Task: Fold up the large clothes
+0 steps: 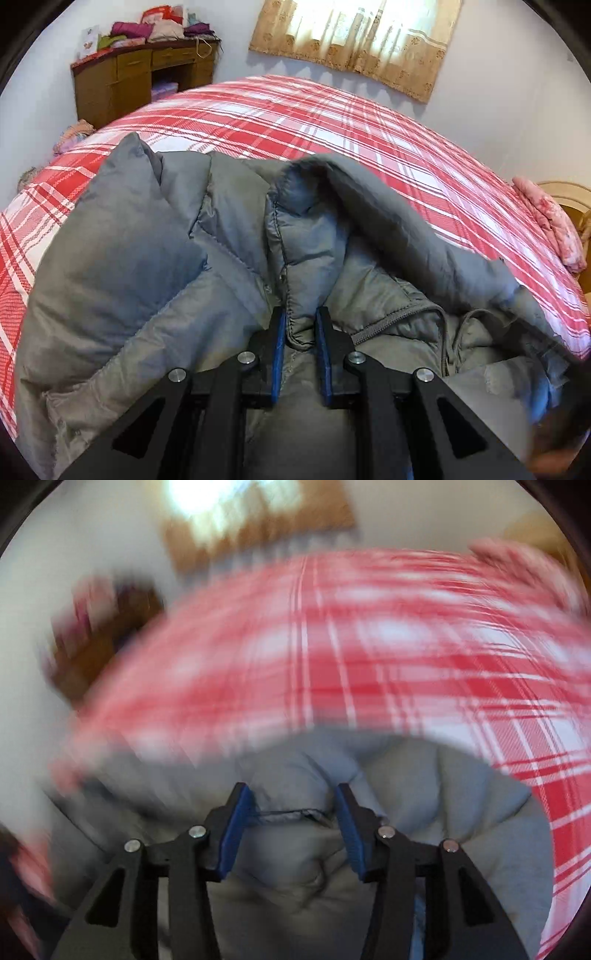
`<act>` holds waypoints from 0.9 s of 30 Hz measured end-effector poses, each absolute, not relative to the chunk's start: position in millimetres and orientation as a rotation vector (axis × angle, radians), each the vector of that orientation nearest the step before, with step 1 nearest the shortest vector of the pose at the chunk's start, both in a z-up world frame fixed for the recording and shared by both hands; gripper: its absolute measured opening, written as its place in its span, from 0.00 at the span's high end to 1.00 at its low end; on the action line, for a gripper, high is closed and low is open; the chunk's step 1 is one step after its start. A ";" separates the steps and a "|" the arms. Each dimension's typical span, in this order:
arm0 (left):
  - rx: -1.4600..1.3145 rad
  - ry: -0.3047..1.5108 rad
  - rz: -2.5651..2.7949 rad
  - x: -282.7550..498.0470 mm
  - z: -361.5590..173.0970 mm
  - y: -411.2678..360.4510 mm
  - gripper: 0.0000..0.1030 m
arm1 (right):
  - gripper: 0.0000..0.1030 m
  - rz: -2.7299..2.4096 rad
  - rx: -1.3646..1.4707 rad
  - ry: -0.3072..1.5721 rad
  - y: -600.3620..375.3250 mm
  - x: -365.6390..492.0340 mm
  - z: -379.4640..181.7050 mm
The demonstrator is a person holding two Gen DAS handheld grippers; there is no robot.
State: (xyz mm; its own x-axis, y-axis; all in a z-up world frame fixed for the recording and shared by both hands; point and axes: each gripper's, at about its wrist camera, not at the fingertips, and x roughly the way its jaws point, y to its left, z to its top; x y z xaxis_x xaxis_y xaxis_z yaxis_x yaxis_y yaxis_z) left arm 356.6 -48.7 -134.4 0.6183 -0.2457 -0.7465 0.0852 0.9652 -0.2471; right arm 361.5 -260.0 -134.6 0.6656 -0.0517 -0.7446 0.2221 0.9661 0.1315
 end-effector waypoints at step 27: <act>-0.033 0.851 -0.126 407.1 -137.4 -59.0 0.84 | 0.47 -0.146 0.331 0.679 -278.6 338.1 -124.0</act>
State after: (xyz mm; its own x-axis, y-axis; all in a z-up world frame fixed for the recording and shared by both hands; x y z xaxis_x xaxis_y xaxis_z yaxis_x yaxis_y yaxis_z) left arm 407.1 -59.0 -137.4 0.6526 -0.1241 -0.7474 0.0976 0.9920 -0.0795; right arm 338.1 -278.6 -124.0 0.7703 -0.0246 -0.6373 0.2386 0.9378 0.2522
